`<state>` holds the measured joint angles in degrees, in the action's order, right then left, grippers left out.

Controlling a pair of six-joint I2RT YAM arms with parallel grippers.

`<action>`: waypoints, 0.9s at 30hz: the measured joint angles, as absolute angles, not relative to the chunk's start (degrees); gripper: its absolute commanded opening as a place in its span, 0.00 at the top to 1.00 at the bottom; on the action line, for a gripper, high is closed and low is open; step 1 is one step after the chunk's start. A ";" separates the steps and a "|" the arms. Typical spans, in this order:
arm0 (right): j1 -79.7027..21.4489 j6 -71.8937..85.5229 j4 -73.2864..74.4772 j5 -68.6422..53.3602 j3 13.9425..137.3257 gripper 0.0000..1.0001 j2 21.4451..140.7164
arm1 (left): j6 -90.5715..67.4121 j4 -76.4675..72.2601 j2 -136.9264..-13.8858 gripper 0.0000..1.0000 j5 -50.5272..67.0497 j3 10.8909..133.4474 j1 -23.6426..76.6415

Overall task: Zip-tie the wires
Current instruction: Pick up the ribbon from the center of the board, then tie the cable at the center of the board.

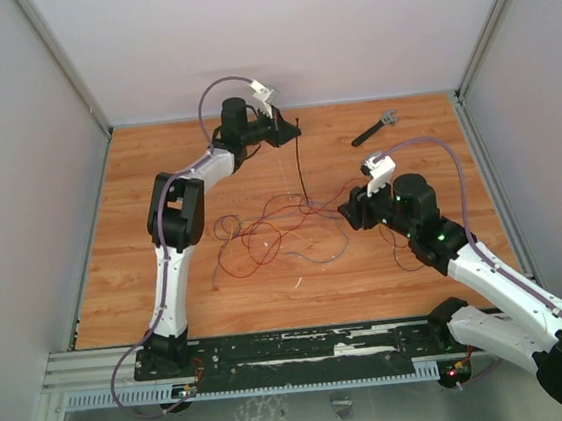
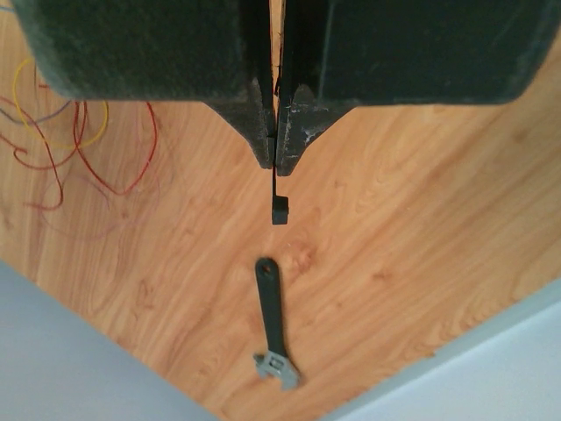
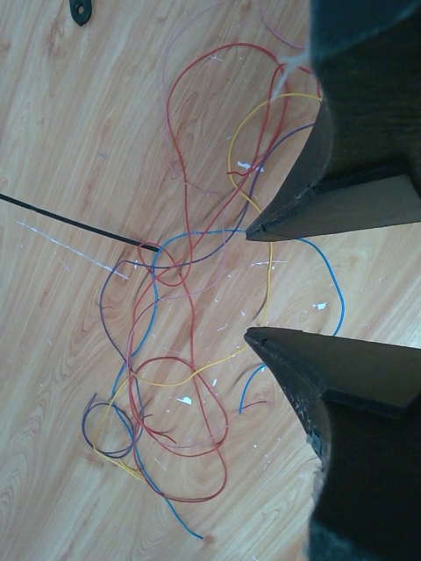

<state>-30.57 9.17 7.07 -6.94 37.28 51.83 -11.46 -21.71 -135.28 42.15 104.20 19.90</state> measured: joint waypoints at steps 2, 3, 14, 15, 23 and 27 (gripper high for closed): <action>-30.57 9.17 7.07 -6.96 37.28 0.54 51.83 | -9.56 -19.40 -135.28 1.00 42.59 104.20 20.53; -30.57 9.17 7.07 -6.96 37.28 0.54 51.81 | -8.84 -18.59 -135.28 1.00 42.81 104.18 20.84; -30.57 9.45 7.29 -8.29 36.56 0.43 50.96 | -5.37 -16.53 -133.51 1.00 44.34 97.19 23.00; -30.57 9.72 7.40 -8.93 36.47 0.41 50.96 | -5.23 -16.53 -133.25 1.00 44.49 96.44 23.11; -30.57 11.68 9.72 -16.60 35.92 0.36 53.45 | -4.03 -16.21 -129.29 1.00 44.99 91.50 23.53; -30.57 13.21 10.87 -18.76 33.93 0.35 55.07 | -3.81 -16.32 -127.55 1.00 45.10 89.65 23.62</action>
<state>-30.57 13.21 10.87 -18.76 33.93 55.07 -3.81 -16.32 -127.55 45.10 89.65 23.62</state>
